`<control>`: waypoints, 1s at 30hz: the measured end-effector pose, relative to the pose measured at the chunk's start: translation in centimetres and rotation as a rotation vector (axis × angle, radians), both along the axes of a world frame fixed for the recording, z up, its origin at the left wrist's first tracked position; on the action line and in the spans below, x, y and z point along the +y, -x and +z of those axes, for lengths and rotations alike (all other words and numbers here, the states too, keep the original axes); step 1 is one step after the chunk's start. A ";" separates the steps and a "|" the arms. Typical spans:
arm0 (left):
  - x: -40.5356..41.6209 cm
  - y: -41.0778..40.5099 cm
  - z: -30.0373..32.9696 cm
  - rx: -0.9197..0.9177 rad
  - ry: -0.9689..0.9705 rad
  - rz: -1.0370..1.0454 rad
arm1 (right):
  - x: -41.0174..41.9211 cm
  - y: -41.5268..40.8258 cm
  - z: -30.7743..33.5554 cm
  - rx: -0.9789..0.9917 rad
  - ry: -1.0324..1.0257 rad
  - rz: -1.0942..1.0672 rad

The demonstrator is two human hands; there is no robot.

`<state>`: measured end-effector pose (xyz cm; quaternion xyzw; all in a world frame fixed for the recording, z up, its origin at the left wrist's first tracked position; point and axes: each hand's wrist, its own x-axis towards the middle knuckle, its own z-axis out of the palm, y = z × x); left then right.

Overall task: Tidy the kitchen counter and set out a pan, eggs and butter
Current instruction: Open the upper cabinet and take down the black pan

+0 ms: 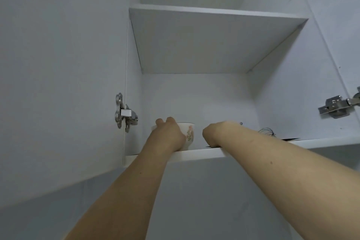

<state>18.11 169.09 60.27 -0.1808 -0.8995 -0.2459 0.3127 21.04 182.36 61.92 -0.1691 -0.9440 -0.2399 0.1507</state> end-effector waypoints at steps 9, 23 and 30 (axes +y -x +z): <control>0.1 0.8 0.3 0.003 0.029 0.014 | 0.6 -0.4 -0.1 0.073 0.079 0.082; -0.3 0.9 0.6 0.053 0.014 -0.018 | -0.7 -2.7 -0.2 0.259 -0.191 0.212; -1.3 -1.0 -0.1 0.106 -0.101 -0.123 | -1.5 -7.5 0.6 0.338 -0.331 0.240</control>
